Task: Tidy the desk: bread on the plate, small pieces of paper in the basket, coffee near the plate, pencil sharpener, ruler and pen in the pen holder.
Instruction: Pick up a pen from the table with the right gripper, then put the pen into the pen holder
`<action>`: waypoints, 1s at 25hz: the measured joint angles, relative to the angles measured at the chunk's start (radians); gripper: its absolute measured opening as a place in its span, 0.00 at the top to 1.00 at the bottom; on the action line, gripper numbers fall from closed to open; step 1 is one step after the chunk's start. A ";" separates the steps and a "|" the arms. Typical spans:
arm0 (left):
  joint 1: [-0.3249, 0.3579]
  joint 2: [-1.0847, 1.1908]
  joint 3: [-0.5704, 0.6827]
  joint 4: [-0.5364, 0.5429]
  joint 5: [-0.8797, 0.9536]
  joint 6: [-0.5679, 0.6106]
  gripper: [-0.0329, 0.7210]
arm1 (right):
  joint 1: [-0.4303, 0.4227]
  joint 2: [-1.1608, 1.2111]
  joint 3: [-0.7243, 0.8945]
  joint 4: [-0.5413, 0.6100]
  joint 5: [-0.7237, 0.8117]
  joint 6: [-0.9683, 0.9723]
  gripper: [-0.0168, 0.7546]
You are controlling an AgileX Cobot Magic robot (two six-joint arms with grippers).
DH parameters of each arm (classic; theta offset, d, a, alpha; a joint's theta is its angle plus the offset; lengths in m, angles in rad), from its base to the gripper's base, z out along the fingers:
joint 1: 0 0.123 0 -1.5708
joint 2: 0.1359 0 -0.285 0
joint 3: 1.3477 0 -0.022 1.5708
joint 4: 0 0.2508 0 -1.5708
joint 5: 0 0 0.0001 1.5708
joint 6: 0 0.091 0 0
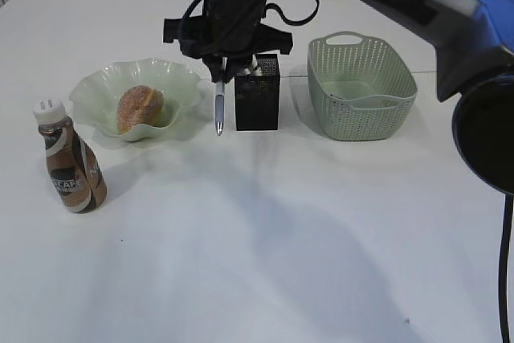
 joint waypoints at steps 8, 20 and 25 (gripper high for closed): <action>0.000 0.002 0.000 -0.001 0.000 0.000 0.51 | 0.000 -0.002 -0.104 -0.206 0.011 -0.010 0.85; 0.000 0.002 0.000 -0.001 -0.025 0.000 0.51 | -0.005 0.000 -0.104 -0.431 -0.224 -0.022 0.85; 0.000 0.002 0.000 -0.001 -0.025 0.000 0.51 | -0.035 0.031 -0.104 -0.465 -0.313 -0.007 0.85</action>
